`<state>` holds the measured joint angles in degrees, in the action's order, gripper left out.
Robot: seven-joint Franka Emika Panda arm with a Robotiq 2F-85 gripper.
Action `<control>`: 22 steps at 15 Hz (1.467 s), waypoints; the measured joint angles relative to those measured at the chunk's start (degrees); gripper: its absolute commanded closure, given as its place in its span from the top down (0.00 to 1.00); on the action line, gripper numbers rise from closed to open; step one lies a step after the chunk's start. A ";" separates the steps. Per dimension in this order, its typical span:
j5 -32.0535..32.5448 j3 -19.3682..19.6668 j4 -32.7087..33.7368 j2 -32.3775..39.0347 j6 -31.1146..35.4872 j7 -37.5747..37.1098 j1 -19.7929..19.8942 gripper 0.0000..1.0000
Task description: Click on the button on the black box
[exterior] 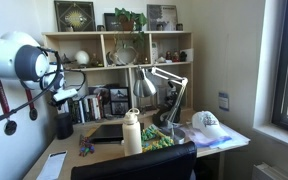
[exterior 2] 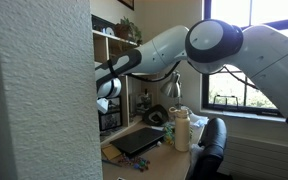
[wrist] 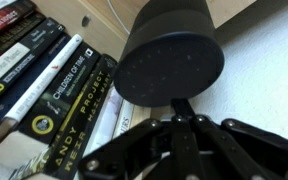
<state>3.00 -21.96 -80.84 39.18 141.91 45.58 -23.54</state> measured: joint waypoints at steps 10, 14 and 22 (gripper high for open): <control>-3.03 -1.24 -7.86 -19.63 -13.02 1.52 4.62 0.00; -11.13 -1.63 -12.77 -29.36 -22.13 8.02 8.01 0.00; -15.72 3.95 -22.84 -42.72 -33.24 14.35 9.14 0.00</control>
<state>-12.72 -18.01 -103.68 -3.54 108.67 59.92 -14.40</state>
